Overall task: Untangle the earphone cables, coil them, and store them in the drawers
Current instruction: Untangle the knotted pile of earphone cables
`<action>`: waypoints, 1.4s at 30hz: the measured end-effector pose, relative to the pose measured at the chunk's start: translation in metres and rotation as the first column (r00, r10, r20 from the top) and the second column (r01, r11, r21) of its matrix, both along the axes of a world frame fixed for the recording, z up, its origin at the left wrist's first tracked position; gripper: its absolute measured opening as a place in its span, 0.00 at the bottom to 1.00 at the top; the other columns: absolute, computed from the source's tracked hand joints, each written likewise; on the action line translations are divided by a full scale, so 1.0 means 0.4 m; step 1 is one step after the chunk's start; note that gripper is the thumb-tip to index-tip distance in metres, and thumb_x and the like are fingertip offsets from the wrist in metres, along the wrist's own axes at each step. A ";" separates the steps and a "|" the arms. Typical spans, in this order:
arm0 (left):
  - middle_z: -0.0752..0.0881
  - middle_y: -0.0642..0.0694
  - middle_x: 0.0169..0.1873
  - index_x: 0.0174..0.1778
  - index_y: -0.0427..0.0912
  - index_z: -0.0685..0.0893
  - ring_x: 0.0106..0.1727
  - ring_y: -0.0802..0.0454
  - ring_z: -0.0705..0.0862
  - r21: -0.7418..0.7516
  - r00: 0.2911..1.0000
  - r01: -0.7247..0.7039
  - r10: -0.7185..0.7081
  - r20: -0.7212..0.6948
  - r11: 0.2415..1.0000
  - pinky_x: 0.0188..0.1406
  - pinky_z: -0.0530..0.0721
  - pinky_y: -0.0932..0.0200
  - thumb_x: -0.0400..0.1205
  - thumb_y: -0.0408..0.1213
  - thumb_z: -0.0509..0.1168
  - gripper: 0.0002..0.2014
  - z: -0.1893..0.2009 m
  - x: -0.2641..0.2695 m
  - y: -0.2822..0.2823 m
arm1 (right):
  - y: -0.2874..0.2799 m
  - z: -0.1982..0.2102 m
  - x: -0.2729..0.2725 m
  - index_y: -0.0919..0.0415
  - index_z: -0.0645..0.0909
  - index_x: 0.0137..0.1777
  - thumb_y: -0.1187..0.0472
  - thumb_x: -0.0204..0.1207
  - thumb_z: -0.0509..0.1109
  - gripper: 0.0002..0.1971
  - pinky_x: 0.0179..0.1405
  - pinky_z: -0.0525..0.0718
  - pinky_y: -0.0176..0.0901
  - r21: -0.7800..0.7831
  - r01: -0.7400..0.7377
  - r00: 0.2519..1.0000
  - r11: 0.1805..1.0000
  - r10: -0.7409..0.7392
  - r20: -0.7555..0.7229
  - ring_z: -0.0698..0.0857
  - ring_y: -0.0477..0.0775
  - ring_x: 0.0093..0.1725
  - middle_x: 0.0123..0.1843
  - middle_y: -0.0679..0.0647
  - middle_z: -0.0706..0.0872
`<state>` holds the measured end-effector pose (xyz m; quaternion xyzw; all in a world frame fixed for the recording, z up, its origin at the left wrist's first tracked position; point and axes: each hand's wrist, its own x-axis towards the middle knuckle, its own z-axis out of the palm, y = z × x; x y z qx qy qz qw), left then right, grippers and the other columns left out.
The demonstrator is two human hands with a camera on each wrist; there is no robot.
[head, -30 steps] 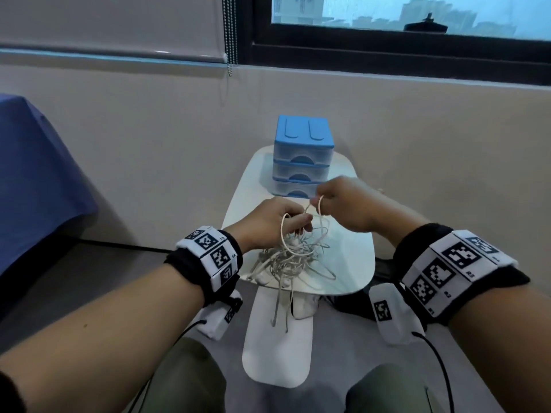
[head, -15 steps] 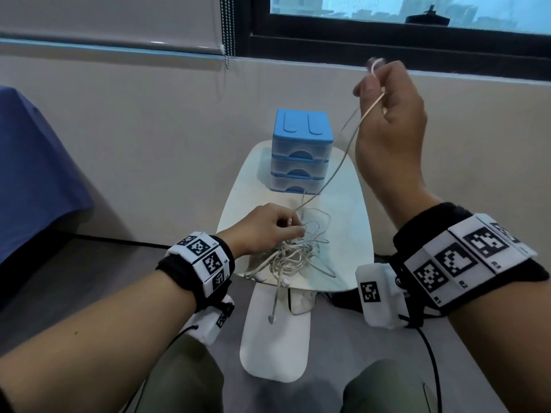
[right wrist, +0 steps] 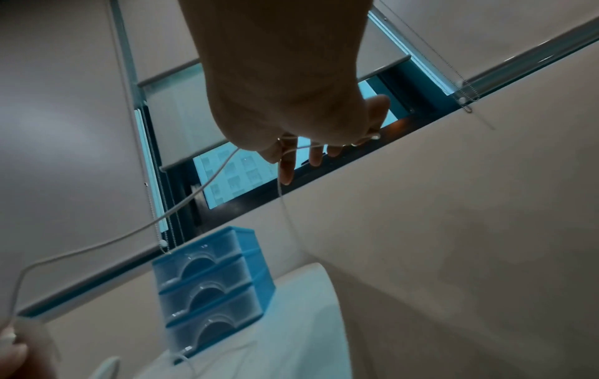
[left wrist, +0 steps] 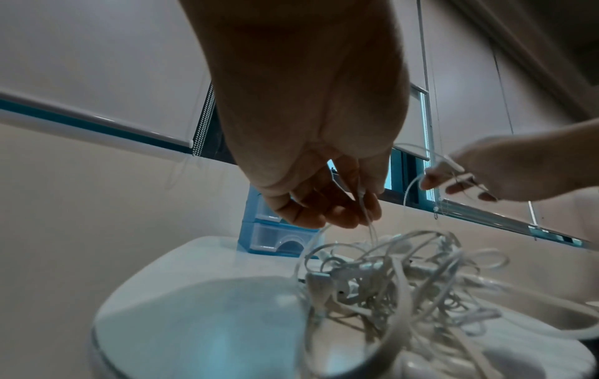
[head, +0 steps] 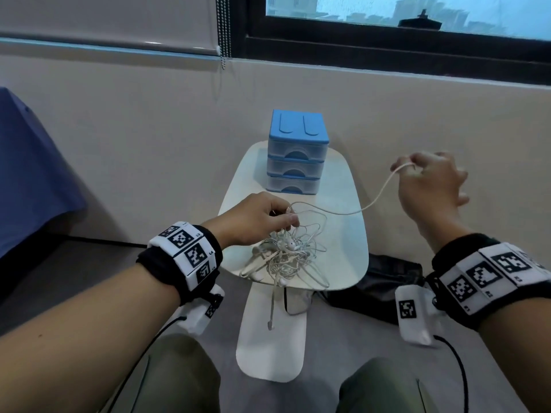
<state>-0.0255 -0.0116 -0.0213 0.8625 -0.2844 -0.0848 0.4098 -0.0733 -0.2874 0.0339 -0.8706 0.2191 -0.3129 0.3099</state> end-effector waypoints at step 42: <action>0.89 0.50 0.25 0.34 0.43 0.92 0.27 0.59 0.85 0.306 0.998 0.060 -0.061 -0.006 0.950 0.35 0.81 0.66 0.82 0.44 0.76 0.12 -0.024 -0.015 0.006 | 0.164 -0.125 -0.006 0.51 0.93 0.49 0.61 0.80 0.76 0.05 0.38 0.74 0.25 -0.065 -0.737 0.630 0.673 0.648 -0.428 0.82 0.38 0.37 0.37 0.41 0.88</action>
